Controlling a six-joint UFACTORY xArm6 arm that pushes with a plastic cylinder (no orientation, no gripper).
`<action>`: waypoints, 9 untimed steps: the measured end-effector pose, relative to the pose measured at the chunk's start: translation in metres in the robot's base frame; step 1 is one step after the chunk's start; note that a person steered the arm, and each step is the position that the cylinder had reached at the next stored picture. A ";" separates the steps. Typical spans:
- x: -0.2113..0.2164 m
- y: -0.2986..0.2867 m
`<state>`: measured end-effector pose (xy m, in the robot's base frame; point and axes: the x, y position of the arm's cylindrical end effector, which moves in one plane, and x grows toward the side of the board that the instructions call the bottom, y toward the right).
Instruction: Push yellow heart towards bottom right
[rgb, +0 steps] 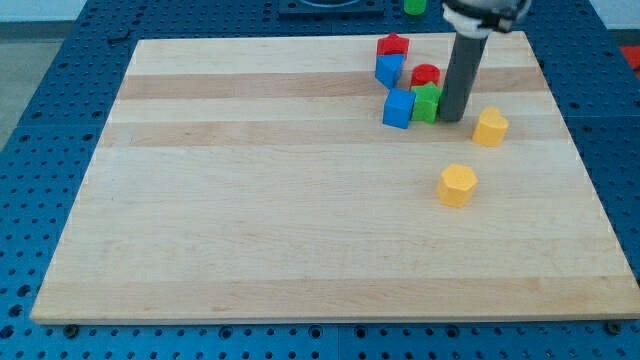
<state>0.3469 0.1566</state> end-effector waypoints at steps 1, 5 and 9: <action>-0.033 0.023; 0.109 0.022; 0.063 0.068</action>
<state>0.4102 0.2249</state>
